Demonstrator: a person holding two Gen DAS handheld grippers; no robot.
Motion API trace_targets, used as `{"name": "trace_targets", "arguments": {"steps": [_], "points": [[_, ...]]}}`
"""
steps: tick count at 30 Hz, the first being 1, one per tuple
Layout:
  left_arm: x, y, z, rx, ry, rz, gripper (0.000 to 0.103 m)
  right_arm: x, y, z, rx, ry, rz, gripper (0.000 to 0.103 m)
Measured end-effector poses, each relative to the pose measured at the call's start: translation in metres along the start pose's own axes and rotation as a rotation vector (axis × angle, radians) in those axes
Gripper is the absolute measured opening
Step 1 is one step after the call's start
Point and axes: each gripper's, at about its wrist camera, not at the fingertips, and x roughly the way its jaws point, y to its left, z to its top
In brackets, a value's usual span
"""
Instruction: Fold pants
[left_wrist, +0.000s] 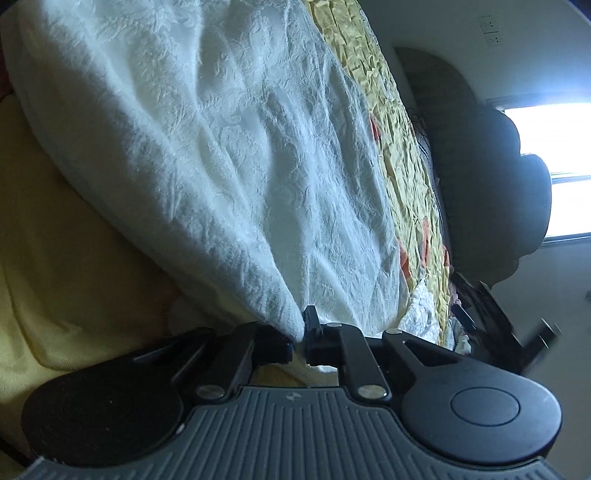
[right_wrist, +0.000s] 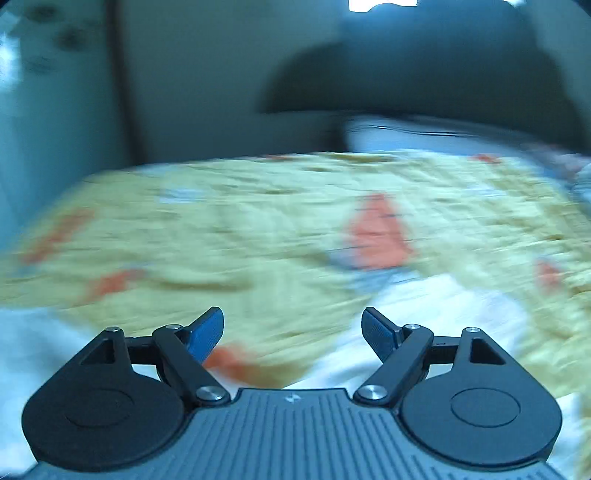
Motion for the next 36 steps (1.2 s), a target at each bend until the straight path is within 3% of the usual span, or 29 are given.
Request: {"name": "trace_targets", "arguments": {"steps": [4,8,11,15,18,20,22,23,25,27,32,36], "points": [[0.001,0.003,0.000,-0.006,0.007,-0.012,0.014,0.046,-0.022,0.013,0.064,0.147,-0.068,0.082],[0.002,0.007,0.000,-0.019,0.006,-0.029,0.014,0.075,-0.014,0.012,-0.051,0.293,-0.116,0.082],[0.003,0.007,0.001,-0.016,0.012,-0.034,0.014,0.082,-0.019,0.013,-0.054,0.320,-0.122,0.081],[0.004,0.012,0.004,-0.023,0.025,-0.049,0.014,0.084,-0.042,0.021,0.034,0.351,-0.125,0.066],[0.004,0.013,0.004,-0.022,0.024,-0.055,0.014,0.086,-0.049,0.023,0.065,0.368,-0.097,0.065],[0.005,0.013,0.004,-0.013,0.021,-0.055,0.014,0.089,-0.053,0.027,0.103,0.368,-0.068,0.054],[0.005,0.013,0.004,-0.013,0.021,-0.059,0.014,0.089,-0.053,0.029,0.109,0.367,-0.065,0.028],[0.006,0.013,0.004,-0.014,0.022,-0.061,0.014,0.088,-0.055,0.031,0.123,0.371,-0.060,0.024],[0.006,0.015,0.004,-0.015,0.024,-0.066,0.015,0.084,-0.062,0.032,0.165,0.365,-0.036,0.013],[0.006,0.015,0.004,-0.010,0.020,-0.071,0.015,0.074,-0.073,0.031,0.211,0.328,-0.003,0.009],[0.007,0.016,0.003,0.004,0.015,-0.072,0.015,0.017,-0.103,0.031,0.325,0.167,0.105,0.007],[0.008,0.016,0.004,0.004,0.019,-0.074,0.015,-0.058,-0.141,0.010,0.443,-0.002,0.208,0.007]]}}
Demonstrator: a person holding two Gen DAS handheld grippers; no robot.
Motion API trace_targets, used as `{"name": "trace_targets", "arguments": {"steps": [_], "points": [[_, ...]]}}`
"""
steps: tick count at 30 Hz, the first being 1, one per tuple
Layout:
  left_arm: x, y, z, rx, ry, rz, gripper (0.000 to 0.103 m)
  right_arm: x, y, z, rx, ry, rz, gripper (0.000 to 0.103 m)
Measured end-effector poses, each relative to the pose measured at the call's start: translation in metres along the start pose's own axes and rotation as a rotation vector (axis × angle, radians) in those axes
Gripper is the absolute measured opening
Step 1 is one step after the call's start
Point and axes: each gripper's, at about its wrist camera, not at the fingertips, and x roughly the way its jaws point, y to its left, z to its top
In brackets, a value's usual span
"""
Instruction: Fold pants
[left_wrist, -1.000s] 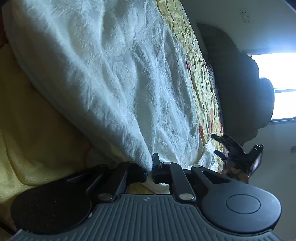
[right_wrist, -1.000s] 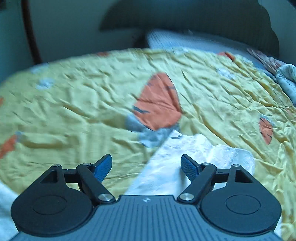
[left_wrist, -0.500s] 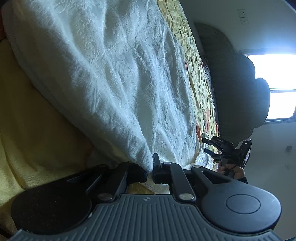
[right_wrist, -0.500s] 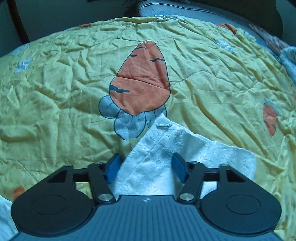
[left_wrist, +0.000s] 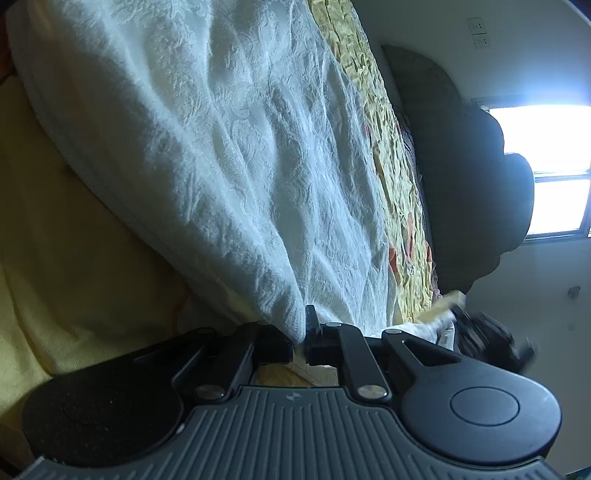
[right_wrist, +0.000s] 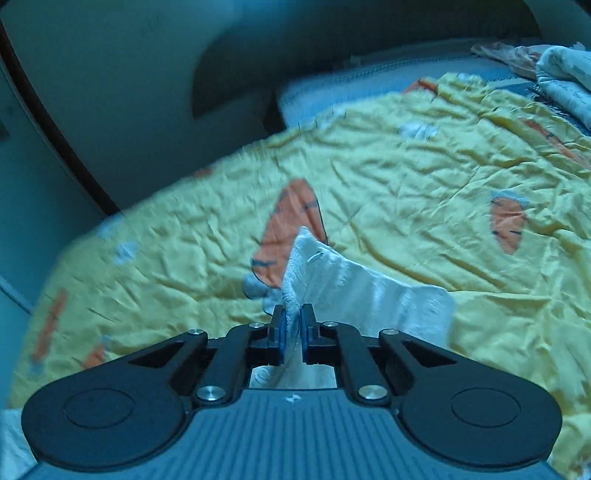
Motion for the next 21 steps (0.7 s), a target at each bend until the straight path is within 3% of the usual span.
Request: {"name": "trace_targets", "arguments": {"steps": [2,7,11,16,21], "points": [[0.001,0.001,0.001,-0.005,0.006,-0.005,0.015,-0.039,-0.024,-0.013,0.073,-0.058,0.058,0.007],[0.003,0.001,0.006,0.003,0.027,-0.007,0.016,-0.099,-0.102,-0.069,0.302,-0.120,0.095,0.008],[0.005,-0.003,0.007,0.022,0.028,0.007,0.016,-0.085,-0.145,-0.111,0.428,-0.062,0.056,0.009],[0.005,-0.008,0.007,0.018,0.028,0.029,0.016,-0.075,-0.181,-0.139,0.683,-0.150,0.185,0.013],[0.003,-0.010,0.006,-0.006,0.024,0.045,0.016,-0.067,-0.183,-0.138,0.702,-0.140,0.198,0.016]]}}
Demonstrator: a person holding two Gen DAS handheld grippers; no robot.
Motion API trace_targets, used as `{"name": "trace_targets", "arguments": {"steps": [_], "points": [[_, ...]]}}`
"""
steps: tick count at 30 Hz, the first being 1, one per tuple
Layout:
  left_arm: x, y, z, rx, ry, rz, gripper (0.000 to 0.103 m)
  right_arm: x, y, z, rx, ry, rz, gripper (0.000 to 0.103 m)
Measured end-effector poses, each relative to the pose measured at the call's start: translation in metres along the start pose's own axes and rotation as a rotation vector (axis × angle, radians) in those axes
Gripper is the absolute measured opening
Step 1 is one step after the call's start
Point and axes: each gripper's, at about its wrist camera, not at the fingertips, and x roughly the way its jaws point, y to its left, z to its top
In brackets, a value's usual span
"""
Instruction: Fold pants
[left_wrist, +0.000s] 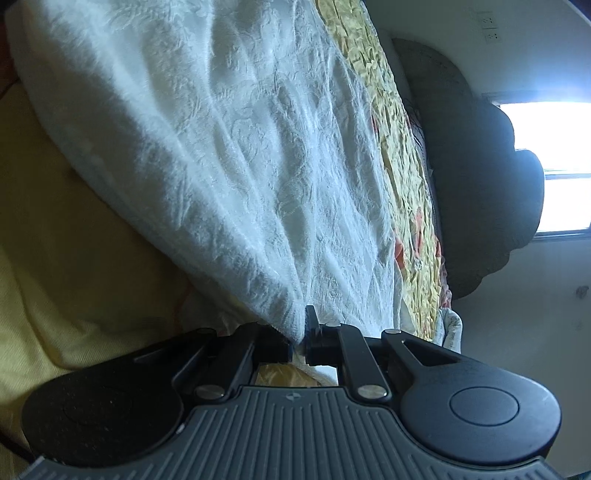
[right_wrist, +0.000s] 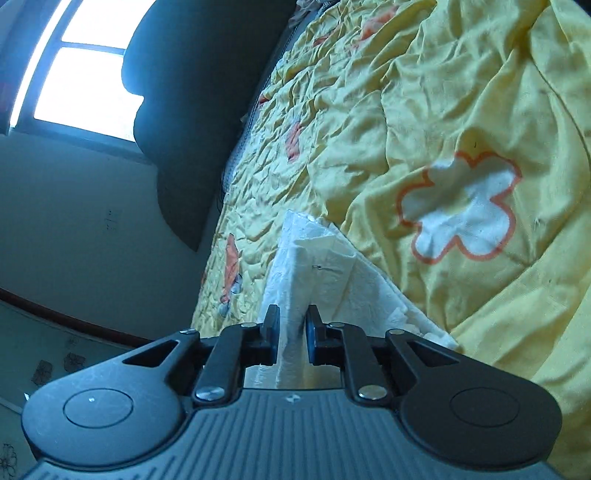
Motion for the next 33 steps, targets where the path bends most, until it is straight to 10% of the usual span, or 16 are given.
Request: {"name": "trace_targets", "arguments": {"steps": [6,9,13,19,26,29,33], "points": [[-0.005,-0.021,-0.004,0.134,-0.040,0.067,0.023,0.001,-0.013,-0.007,0.032,-0.012,0.021,0.033],[-0.008,-0.037,-0.010,0.268,-0.117,0.156,0.010,0.000,-0.009,-0.006,-0.003,0.006,0.000,0.006],[-0.024,-0.053,-0.018,0.382,-0.184,0.152,0.007,-0.025,0.013,-0.005,-0.070,-0.022,0.056,0.006],[-0.012,-0.037,-0.016,0.357,-0.111,0.186,0.007,-0.025,-0.029,-0.006,-0.020,0.038,-0.034,0.007],[-0.020,-0.041,-0.013,0.397,-0.050,0.150,0.027,-0.070,-0.041,0.002,0.037,-0.148,-0.026,0.014],[-0.034,-0.049,-0.024,0.484,0.011,0.153,0.046,-0.083,-0.019,0.008,-0.064,-0.221,-0.003,0.019],[-0.041,-0.068,-0.051,0.695,0.111,0.146,0.048,-0.042,0.046,0.009,-0.359,-0.056,-0.024,0.026]]}}
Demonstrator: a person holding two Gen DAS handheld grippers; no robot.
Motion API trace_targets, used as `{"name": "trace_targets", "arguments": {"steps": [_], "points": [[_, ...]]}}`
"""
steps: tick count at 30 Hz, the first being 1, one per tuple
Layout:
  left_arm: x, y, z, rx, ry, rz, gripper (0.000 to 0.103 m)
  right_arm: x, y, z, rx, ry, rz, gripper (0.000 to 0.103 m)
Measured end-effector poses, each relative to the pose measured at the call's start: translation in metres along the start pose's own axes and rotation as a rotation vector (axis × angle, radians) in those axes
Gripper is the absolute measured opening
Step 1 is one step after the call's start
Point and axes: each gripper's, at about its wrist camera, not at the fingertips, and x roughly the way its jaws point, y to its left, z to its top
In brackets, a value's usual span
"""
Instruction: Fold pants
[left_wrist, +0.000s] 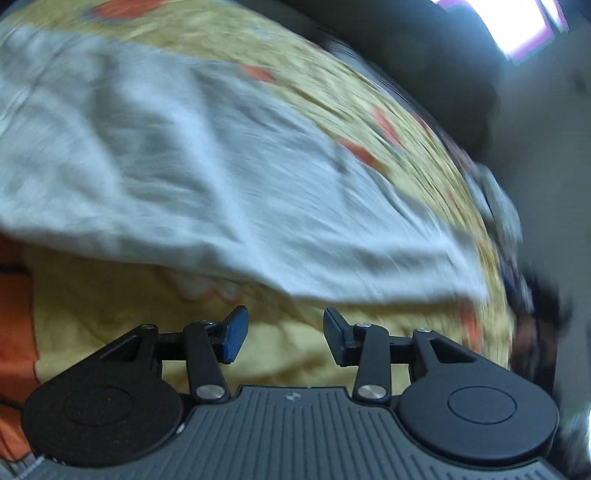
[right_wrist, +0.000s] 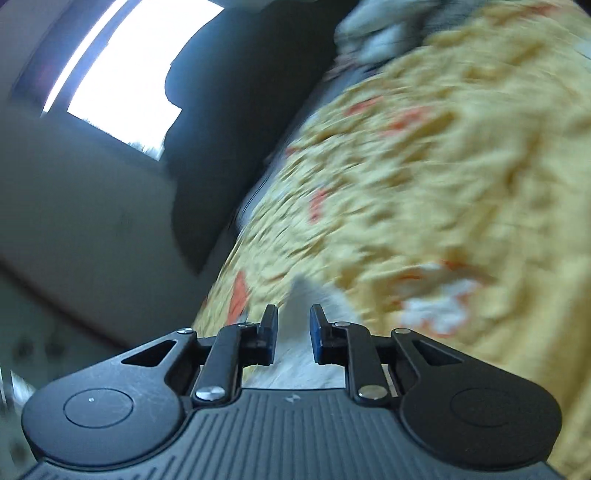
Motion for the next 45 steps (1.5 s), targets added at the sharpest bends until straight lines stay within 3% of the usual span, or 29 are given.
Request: {"name": "trace_targets", "arguments": {"steps": [2,4,6,8,11,14,15,16,20,23,26,31,35,38,41,42,43,45], "points": [[-0.004,-0.022,-0.002,0.113,-0.025,0.000,0.048,0.038,0.033,0.008,-0.199,0.071,-0.073,0.038],[-0.008,-0.038,-0.006,0.190,-0.074,-0.003,0.050,0.064,0.052,0.013,-0.410,0.081,-0.174,0.051],[-0.005,-0.047,-0.004,0.213,-0.125,-0.011,0.052,0.082,0.057,0.019,-0.578,0.091,-0.252,0.053],[0.001,-0.054,-0.004,0.230,-0.189,-0.004,0.060,0.097,0.053,0.030,-0.618,0.132,-0.228,0.053],[0.016,-0.063,-0.006,0.303,-0.277,0.089,0.063,0.118,0.039,0.035,-0.562,0.232,-0.150,0.054],[0.033,-0.064,0.000,0.352,-0.283,0.141,0.063,0.130,0.031,0.033,-0.553,0.263,-0.155,0.051],[0.039,-0.063,0.003,0.358,-0.275,0.148,0.064,0.133,0.026,0.034,-0.528,0.292,-0.137,0.028],[0.046,-0.062,0.006,0.362,-0.266,0.161,0.064,0.134,0.021,0.035,-0.493,0.314,-0.108,0.016],[0.075,-0.052,0.021,0.337,-0.216,0.209,0.064,0.124,0.010,0.041,-0.422,0.264,-0.077,0.009],[0.084,-0.048,0.024,0.324,-0.209,0.223,0.065,0.109,-0.006,0.055,-0.272,0.188,-0.013,0.007],[0.083,-0.050,0.024,0.343,-0.206,0.231,0.065,0.113,-0.013,0.050,-0.260,0.212,-0.033,0.007],[0.055,-0.056,0.044,0.363,-0.248,0.215,0.068,0.112,-0.021,0.050,-0.173,0.173,-0.052,0.024],[0.032,-0.045,0.092,0.369,-0.328,0.273,0.079,0.085,-0.012,0.052,-0.114,0.024,-0.077,0.025],[0.024,-0.027,0.134,0.334,-0.338,0.290,0.084,0.065,0.015,0.039,-0.160,-0.008,-0.012,0.026],[0.033,0.002,0.174,0.299,-0.301,0.251,0.085,0.057,0.040,0.016,-0.200,0.048,0.098,0.029],[0.041,0.012,0.187,0.296,-0.282,0.261,0.084,0.057,0.047,0.006,-0.204,0.067,0.114,0.038],[0.050,0.023,0.198,0.304,-0.253,0.283,0.082,0.057,0.052,-0.003,-0.209,0.084,0.125,0.054],[0.071,0.043,0.215,0.324,-0.185,0.334,0.079,0.056,0.064,-0.024,-0.239,0.134,0.154,0.070]]}}
